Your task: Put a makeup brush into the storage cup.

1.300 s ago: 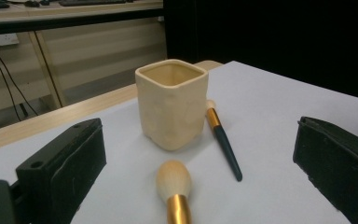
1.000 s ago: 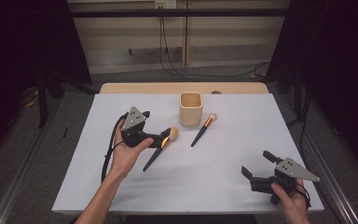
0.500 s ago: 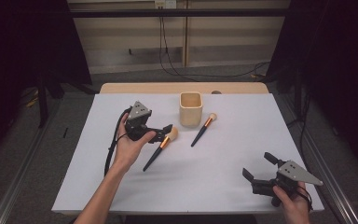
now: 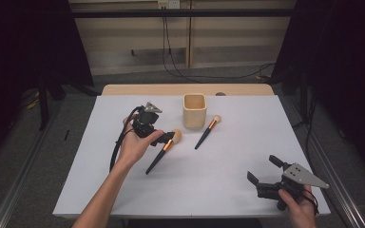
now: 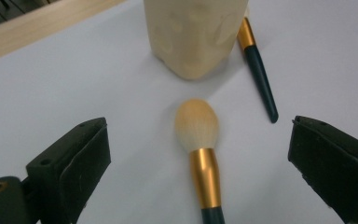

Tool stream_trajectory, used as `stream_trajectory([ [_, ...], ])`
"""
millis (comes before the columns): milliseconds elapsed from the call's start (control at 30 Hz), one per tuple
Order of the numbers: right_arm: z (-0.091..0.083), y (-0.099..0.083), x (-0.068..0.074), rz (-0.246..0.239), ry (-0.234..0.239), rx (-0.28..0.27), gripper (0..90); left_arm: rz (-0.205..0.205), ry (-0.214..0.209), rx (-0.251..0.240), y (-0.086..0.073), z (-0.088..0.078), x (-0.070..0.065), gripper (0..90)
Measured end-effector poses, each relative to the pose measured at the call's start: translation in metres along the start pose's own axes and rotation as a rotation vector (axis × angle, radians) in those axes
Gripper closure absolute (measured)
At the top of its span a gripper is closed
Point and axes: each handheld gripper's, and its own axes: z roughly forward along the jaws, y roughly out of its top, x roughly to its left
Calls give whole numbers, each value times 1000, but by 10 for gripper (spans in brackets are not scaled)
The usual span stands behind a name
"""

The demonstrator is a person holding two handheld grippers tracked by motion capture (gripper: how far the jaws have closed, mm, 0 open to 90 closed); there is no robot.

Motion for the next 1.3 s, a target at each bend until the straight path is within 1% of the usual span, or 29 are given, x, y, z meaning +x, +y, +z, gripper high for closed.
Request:
stream_trajectory([
  [33,0,0,0,-2,-1,1,0,-1,-4,26,1,2,0,55],
  [100,0,0,0,1,0,1,0,8,20,61,1,5,0,55],
  [133,0,0,0,0,0,2,0,19,18,76,2,6,0,57],
  [200,0,0,0,2,0,-1,0,19,18,73,4,6,0,80],
  [300,0,0,0,-8,6,-5,0,23,14,109,8,6,1,76],
  [367,1,0,0,-5,5,0,0,19,15,151,10,8,1,64],
  [433,1,0,0,-7,6,1,0,29,21,188,12,10,0,63],
  [467,1,0,0,-6,6,1,0,36,16,213,12,12,-1,60],
  [533,1,-1,0,-10,5,4,0,57,34,270,12,17,-3,71],
  [567,1,-1,0,-14,1,5,0,57,35,282,12,20,-4,68],
  [600,1,-1,0,-19,-1,4,0,57,35,282,12,20,-4,65],
  [633,1,-1,0,-19,-1,3,0,45,22,318,12,24,-4,63],
  [667,1,-1,0,-18,0,4,0,48,29,322,12,26,-5,63],
  [700,1,-1,0,-17,1,4,0,37,37,316,12,28,-6,62],
  [733,1,-1,0,-18,2,4,0,44,23,333,13,29,-5,61],
  [767,1,-1,0,-18,3,4,0,39,16,343,13,30,-5,59],
  [833,1,-1,0,-5,6,0,0,52,12,357,14,34,-5,54],
  [867,1,0,0,11,11,-4,0,46,9,360,14,35,-4,54],
  [900,1,0,1,15,12,-7,0,43,6,363,14,36,-3,54],
  [933,1,0,1,7,10,-6,0,43,6,363,14,36,-3,55],
  [967,1,0,1,0,10,-4,0,41,3,384,13,41,-2,53],
  [1033,1,-1,0,9,6,-6,0,49,2,427,12,46,0,51],
  [1067,1,-1,0,10,6,-6,0,49,2,427,12,46,0,52],
  [1100,1,0,0,9,5,-5,0,36,6,444,11,51,2,54],
  [1133,1,0,0,8,5,-5,0,36,6,444,11,51,2,51],
  [1167,1,-1,0,7,6,-5,0,26,5,455,10,54,2,50],
  [1233,1,-1,0,4,7,-3,0,31,-9,479,10,57,1,56],
  [1267,1,-1,0,7,7,-3,0,31,-9,479,10,57,1,57],
  [1300,1,-1,0,5,8,-2,0,23,-3,496,10,60,1,58],
])
